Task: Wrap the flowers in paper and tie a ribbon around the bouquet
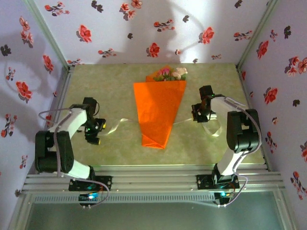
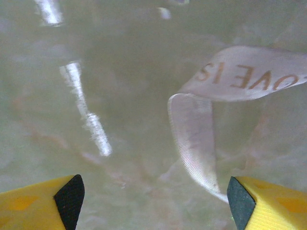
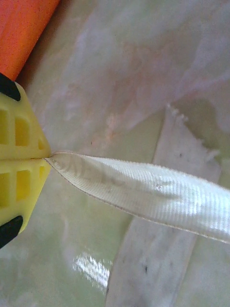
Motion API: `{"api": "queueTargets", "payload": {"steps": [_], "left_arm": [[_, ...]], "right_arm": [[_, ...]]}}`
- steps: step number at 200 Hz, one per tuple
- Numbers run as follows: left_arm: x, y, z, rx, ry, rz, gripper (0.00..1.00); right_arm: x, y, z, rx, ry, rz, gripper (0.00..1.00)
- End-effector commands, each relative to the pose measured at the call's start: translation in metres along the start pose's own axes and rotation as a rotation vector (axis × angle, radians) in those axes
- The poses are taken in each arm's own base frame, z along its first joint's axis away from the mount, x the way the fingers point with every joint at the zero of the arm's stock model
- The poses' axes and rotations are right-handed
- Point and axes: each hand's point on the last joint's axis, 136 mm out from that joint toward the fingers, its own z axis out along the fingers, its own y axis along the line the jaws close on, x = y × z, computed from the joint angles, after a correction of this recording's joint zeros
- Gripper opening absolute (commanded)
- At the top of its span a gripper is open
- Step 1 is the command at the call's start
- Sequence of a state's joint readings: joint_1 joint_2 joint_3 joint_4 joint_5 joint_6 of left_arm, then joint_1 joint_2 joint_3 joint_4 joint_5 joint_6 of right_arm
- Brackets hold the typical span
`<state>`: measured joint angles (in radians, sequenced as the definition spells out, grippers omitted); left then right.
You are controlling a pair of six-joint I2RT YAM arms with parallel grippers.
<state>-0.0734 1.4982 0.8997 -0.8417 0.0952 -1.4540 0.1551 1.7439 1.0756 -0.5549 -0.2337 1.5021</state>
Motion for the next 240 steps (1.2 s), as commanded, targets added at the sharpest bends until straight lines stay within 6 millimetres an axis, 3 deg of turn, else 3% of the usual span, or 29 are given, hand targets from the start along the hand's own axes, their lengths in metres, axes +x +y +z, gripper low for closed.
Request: {"api": "queueTargets", "payload": {"steps": [1,26,51,79,103,150,180,205,240], "left_arm": [[0.0,-0.026,0.013,0.043,0.028,0.027,0.78],[0.002,-0.034,0.03,0.012,0.043,0.001,0.67],[0.005,-0.049,0.043,0.046,0.064,-0.048,0.49],[0.002,-0.077,0.045,0.115,0.066,-0.078,0.0],[0.002,-0.115,0.043,0.208,0.089,-0.081,0.0],[-0.003,-0.223,0.027,0.479,0.109,0.0,0.0],[-0.016,-0.274,0.019,0.593,0.098,-0.006,0.0],[-0.036,-0.305,0.005,0.661,0.066,-0.032,0.0],[-0.051,-0.332,-0.019,0.725,0.056,-0.044,0.0]], "right_arm": [[-0.01,0.006,-0.001,-0.003,-0.04,-0.016,0.0],[-0.01,0.01,0.0,-0.01,-0.037,-0.025,0.0],[-0.011,0.017,-0.003,-0.027,-0.047,-0.046,0.0],[-0.017,0.029,-0.004,-0.051,-0.057,-0.065,0.0],[-0.029,0.05,-0.003,-0.093,-0.063,-0.075,0.0],[-0.06,0.114,-0.001,-0.212,-0.069,-0.096,0.0],[-0.069,0.145,0.005,-0.249,-0.043,-0.08,0.0],[-0.068,0.155,0.005,-0.259,-0.026,-0.076,0.0],[-0.067,0.141,0.009,-0.232,-0.014,-0.068,0.0]]}}
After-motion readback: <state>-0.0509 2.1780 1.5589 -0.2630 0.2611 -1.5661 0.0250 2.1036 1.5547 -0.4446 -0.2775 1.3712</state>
